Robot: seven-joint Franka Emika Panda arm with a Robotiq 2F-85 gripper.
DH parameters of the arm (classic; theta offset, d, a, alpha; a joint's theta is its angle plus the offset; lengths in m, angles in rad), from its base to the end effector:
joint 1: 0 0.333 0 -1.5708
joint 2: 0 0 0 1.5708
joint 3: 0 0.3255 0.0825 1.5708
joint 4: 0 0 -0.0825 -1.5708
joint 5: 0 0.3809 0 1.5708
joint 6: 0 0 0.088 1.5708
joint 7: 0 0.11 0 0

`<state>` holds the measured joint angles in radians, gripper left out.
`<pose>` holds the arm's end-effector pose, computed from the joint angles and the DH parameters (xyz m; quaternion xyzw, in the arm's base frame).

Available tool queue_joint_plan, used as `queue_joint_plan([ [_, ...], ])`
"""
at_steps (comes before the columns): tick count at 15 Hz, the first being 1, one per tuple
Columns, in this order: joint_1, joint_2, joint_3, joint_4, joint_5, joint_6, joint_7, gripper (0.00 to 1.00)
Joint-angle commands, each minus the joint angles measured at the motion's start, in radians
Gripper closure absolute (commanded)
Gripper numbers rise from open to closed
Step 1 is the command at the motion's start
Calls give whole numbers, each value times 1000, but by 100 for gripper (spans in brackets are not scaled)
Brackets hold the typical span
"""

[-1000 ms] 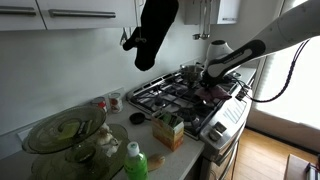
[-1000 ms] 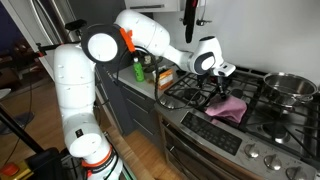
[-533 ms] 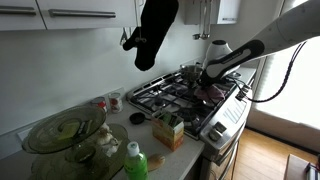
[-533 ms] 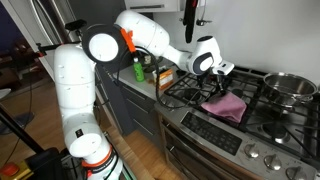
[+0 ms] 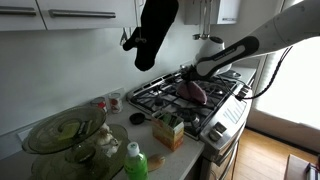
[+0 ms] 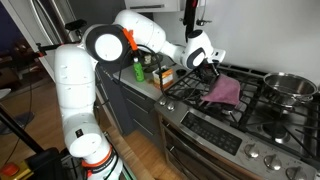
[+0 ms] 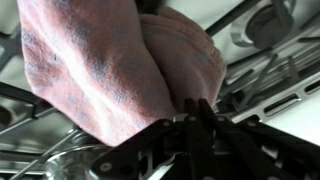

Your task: Put the small black pan on the counter then use the pink towel to wipe the back left plate of the stove

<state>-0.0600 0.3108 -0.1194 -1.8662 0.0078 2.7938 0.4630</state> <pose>0.6638 -0.1132 0.4310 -0.9053 0.2958 -0.3035 0.0291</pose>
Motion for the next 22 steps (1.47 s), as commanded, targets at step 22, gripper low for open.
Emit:
queue_joint_plan([
  [22, -243, 289, 515, 249, 439, 105, -762, 98],
])
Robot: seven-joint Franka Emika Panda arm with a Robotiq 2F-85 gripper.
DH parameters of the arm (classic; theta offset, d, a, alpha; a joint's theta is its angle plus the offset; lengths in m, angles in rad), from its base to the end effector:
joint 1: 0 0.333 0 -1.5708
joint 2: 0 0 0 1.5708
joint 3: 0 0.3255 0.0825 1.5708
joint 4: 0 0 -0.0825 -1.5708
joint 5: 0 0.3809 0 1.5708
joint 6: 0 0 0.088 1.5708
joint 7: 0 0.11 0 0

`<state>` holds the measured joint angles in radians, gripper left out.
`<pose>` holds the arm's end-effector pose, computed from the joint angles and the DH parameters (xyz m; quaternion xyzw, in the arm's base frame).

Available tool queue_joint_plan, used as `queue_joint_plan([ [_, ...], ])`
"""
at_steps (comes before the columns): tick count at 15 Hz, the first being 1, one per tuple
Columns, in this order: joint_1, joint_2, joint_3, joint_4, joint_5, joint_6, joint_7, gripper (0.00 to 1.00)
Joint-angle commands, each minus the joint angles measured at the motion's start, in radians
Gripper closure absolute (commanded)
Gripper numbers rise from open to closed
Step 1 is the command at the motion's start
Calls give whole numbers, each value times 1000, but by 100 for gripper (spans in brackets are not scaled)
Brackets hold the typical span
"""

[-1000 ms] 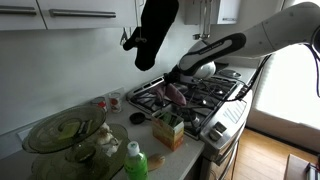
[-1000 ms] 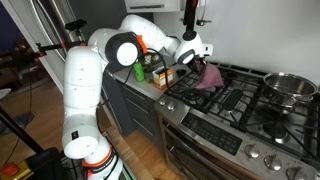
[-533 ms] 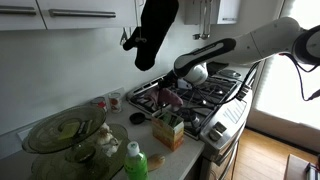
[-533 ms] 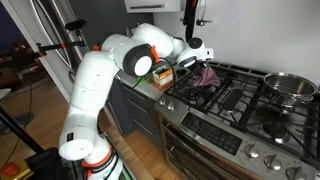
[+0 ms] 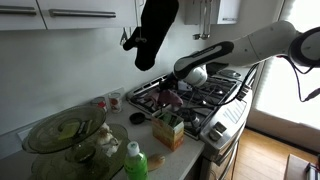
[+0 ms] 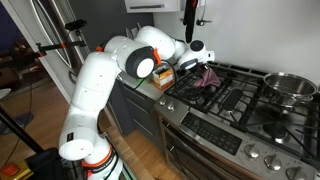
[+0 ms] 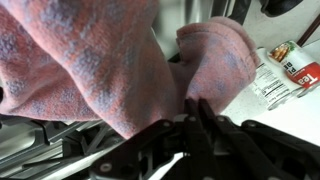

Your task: Put the small black pan on the counter then use the pink towel to wipe the back left plate of the stove

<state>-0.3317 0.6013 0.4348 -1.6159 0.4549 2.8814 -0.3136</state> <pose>0.7387 -0.0120 0.3797 -0.9167 0.0659 -0.3438 0.1927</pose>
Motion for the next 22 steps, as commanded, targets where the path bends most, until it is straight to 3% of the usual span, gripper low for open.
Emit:
queue_joint_plan([
  [1, 65, 2, -90, -4, -39, 81, 36, 98],
  [5, 145, 39, -194, 16, -75, 328, 30, 98],
  [7, 211, 59, -280, 20, -79, 447, 28, 98],
  [8, 239, 68, -331, 11, -175, 503, 126, 98],
  [9, 274, 82, -379, 15, -185, 547, 148, 98],
  [10, 320, 96, -419, 29, -84, 577, 84, 98],
  [11, 339, 99, -433, 25, -57, 569, 113, 98],
  [13, 341, 86, -405, 13, -5, 500, 150, 98],
  [14, 346, 78, -414, 1, -80, 472, 272, 98],
  [16, 324, 63, -352, 9, -92, 420, 356, 98],
  [17, 292, 59, -287, 24, -38, 397, 319, 98],
  [22, 139, 66, -25, 86, -2, 294, 358, 98],
])
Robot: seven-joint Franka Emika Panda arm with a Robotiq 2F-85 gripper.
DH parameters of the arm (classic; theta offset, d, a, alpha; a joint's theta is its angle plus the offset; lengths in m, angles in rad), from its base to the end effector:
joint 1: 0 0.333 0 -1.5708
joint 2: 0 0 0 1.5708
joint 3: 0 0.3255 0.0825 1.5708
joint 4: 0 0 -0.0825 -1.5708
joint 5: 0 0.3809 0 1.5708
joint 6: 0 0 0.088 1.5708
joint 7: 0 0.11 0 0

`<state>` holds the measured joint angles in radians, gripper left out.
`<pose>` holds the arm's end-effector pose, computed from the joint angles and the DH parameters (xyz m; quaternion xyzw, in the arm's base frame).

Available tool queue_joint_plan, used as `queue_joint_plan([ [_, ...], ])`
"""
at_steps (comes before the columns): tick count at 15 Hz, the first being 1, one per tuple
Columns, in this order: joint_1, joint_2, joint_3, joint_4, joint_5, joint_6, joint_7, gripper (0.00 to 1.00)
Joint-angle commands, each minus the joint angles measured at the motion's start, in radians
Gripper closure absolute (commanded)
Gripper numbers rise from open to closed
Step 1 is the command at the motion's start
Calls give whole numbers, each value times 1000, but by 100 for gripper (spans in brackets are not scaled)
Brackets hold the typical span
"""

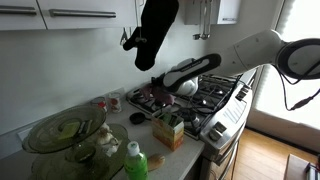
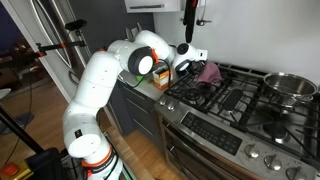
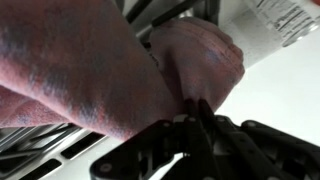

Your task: Put the small black pan on the counter then use the pink towel to wipe the back left plate of the stove

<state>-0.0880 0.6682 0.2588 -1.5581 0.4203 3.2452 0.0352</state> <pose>0.7530 0.0387 0.3862 -0.8491 0.1944 -0.4544 0.1863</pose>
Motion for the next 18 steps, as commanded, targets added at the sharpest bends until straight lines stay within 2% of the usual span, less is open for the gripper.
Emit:
queue_joint_plan([
  [1, -135, 3, 199, 40, 47, -97, 9, 98],
  [3, -211, 19, 305, 58, 84, -151, -7, 98],
  [4, -232, 16, 330, 58, 98, -178, -8, 98],
  [5, -233, 12, 313, 44, 88, -183, -10, 98],
  [6, -219, -3, 272, 25, 67, -184, 0, 98],
  [7, -184, -18, 188, -1, 30, -167, 15, 98],
  [11, -62, -10, -53, -18, -68, -97, 37, 98],
  [14, 18, 27, -186, 12, -130, 38, 52, 98],
  [15, 43, 41, -223, 22, -140, 94, 58, 98],
  [18, 172, 76, -390, 49, -51, 245, 23, 98],
])
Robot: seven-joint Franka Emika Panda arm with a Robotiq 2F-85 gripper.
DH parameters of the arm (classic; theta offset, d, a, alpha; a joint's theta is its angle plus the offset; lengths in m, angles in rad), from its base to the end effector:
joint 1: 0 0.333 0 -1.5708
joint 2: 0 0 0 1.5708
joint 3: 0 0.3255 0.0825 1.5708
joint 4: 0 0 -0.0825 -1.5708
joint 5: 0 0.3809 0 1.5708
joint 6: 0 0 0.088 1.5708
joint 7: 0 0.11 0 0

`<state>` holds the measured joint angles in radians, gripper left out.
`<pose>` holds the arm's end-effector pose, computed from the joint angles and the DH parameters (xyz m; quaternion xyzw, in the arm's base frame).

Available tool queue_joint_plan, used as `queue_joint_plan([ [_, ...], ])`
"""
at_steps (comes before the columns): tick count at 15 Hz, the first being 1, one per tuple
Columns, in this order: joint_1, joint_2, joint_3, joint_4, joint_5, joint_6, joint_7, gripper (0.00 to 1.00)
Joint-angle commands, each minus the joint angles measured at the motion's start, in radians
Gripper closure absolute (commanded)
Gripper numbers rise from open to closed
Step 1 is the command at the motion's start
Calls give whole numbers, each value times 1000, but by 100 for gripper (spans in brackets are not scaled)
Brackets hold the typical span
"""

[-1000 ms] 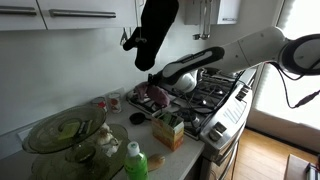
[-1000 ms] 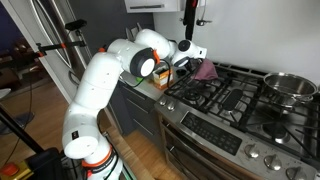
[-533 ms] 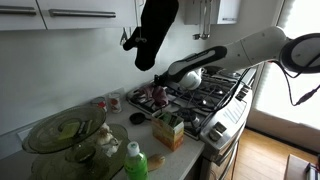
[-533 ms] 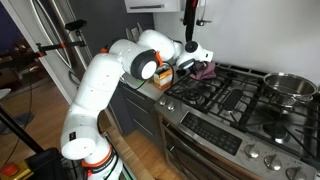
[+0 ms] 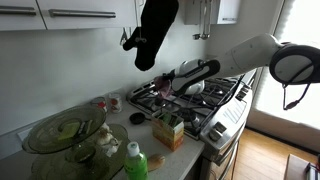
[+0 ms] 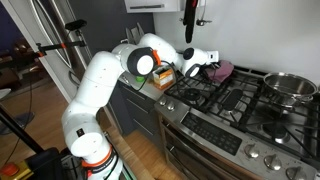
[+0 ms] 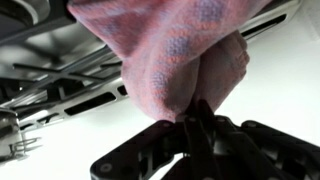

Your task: Put the small black pan on the counter then use the pink towel to wipe the back left plate of the stove

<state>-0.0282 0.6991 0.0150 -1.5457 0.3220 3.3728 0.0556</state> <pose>0.7546 -0.0482 0.3834 -0.8278 0.1841 -0.5257 0.0666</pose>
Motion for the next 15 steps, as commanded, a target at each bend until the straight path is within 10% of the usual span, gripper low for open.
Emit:
queue_joint_plan([
  [1, 160, 50, -206, 36, 93, 136, -4, 98],
  [8, 98, -45, -26, -9, 96, -145, 133, 98],
  [15, -146, -81, 369, 43, 244, -378, 45, 98],
])
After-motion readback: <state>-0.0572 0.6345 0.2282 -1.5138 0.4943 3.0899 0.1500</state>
